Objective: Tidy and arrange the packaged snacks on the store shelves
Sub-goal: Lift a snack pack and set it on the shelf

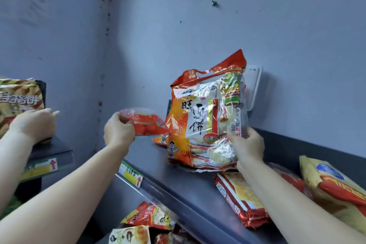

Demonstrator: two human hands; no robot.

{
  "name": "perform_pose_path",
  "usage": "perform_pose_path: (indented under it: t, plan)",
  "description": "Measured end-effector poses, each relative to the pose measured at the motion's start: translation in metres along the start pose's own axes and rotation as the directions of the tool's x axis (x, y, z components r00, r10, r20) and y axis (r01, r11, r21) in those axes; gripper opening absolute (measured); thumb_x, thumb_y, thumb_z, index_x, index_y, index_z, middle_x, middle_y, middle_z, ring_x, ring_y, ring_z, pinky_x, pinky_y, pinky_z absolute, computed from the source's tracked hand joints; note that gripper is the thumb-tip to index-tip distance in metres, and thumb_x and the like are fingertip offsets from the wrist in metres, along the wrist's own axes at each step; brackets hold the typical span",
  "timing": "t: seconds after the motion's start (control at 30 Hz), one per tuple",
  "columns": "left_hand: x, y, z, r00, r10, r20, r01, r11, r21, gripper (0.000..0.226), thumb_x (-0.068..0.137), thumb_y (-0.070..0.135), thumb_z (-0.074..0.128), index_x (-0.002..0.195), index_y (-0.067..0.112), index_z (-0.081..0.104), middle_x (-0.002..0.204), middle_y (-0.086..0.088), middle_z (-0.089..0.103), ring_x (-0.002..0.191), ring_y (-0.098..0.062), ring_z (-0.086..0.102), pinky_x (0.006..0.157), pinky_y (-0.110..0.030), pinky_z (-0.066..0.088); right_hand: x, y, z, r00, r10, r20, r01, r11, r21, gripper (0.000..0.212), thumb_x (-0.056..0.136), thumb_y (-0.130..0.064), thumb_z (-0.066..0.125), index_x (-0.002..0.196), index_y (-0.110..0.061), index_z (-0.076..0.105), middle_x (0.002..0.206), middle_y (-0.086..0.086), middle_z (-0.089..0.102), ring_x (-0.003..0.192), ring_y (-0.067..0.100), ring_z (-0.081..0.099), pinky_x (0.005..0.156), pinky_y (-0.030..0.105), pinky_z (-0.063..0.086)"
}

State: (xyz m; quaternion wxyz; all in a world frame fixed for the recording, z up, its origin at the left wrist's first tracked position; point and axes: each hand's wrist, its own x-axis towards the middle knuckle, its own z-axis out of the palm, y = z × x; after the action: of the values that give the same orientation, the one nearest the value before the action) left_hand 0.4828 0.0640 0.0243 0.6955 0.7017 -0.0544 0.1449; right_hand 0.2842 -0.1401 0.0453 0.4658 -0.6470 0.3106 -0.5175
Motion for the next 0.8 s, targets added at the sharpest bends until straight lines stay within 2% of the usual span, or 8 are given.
perform_pose_path:
  t: [0.13,0.27,0.37,0.47,0.53,0.63,0.7,0.8]
  plan:
    - [-0.011,0.01,-0.003,0.998,0.062,0.011,-0.059,0.98,-0.19,0.02,0.09,0.009,0.059,0.074,0.018,0.05,0.078,-0.007,0.063,0.068,-0.031,0.067,0.069,-0.04,0.057,0.0,0.007,0.018,0.998,0.067,0.023,-0.068,0.995,0.078,0.018,0.084,-0.026,0.071,0.099,-0.028,0.062,0.091,-0.009,0.066,0.086,0.017,0.063,0.083,0.04,0.054]
    - [-0.029,0.018,0.004,0.993,0.008,0.121,0.041,0.915,-0.401,0.022,0.091,0.002,0.06,0.074,0.011,0.049,0.083,-0.011,0.059,0.07,-0.027,0.065,0.066,-0.032,0.057,0.007,0.019,0.038,0.976,0.157,0.153,-0.17,0.983,0.076,0.021,0.088,-0.013,0.063,0.108,-0.021,0.061,0.097,-0.001,0.066,0.088,0.021,0.063,0.085,0.043,0.055]
    - [-0.042,0.021,0.008,0.981,-0.005,0.194,0.095,0.885,-0.457,0.021,0.091,0.0,0.06,0.075,0.008,0.049,0.081,-0.012,0.059,0.07,-0.024,0.065,0.06,-0.025,0.056,0.019,0.032,0.045,0.942,0.216,0.257,-0.175,0.969,-0.174,0.026,0.085,-0.01,0.06,0.111,-0.016,0.061,0.1,0.005,0.067,0.087,0.024,0.064,0.083,0.042,0.056]
    - [-0.053,0.023,0.009,0.966,0.007,0.259,0.119,0.876,-0.467,0.02,0.092,-0.002,0.058,0.076,0.005,0.048,0.085,-0.015,0.062,0.076,-0.024,0.067,0.057,-0.021,0.056,0.022,0.039,0.04,0.937,0.232,0.262,-0.065,0.852,-0.52,0.027,0.076,-0.025,0.073,0.101,-0.018,0.065,0.095,0.001,0.07,0.081,0.023,0.065,0.073,0.035,0.057]
    - [-0.061,0.023,0.01,0.956,0.007,0.292,0.136,0.873,-0.467,0.019,0.093,-0.003,0.055,0.077,0.004,0.046,0.089,-0.016,0.063,0.077,-0.024,0.068,0.057,-0.021,0.057,0.018,0.037,0.034,0.932,0.234,0.278,-0.036,0.821,-0.569,0.031,0.073,-0.033,0.079,0.097,-0.02,0.065,0.093,0.0,0.07,0.08,0.022,0.066,0.068,0.031,0.054]
    - [-0.075,0.024,0.012,0.94,0.024,0.339,0.15,0.865,-0.479,0.022,0.093,-0.004,0.054,0.076,0.005,0.044,0.091,-0.016,0.065,0.076,-0.022,0.069,0.06,-0.025,0.059,0.013,0.03,0.028,0.936,0.218,0.277,-0.044,0.852,-0.521,0.034,0.075,-0.034,0.078,0.1,-0.02,0.059,0.087,0.002,0.07,0.066,0.021,0.065,0.055,0.029,0.05]
    - [-0.084,0.025,0.014,0.927,0.037,0.373,0.166,0.852,-0.497,0.024,0.093,-0.005,0.054,0.074,0.005,0.043,0.093,-0.016,0.064,0.074,-0.02,0.069,0.062,-0.026,0.06,0.007,0.022,0.02,0.961,0.152,0.23,-0.026,0.881,-0.473,0.032,0.083,-0.042,0.068,0.102,-0.021,0.055,0.088,0.001,0.066,0.067,0.02,0.062,0.054,0.029,0.047]
    - [-0.102,0.03,0.019,0.907,0.056,0.418,0.193,0.827,-0.529,0.026,0.093,-0.008,0.052,0.073,0.006,0.042,0.09,-0.016,0.061,0.075,-0.021,0.067,0.06,-0.025,0.059,-0.003,0.004,0.0,0.968,0.105,0.229,-0.066,0.983,-0.169,0.044,0.089,-0.054,0.053,0.105,-0.015,0.063,0.094,0.006,0.067,0.078,0.022,0.062,0.066,0.032,0.049]
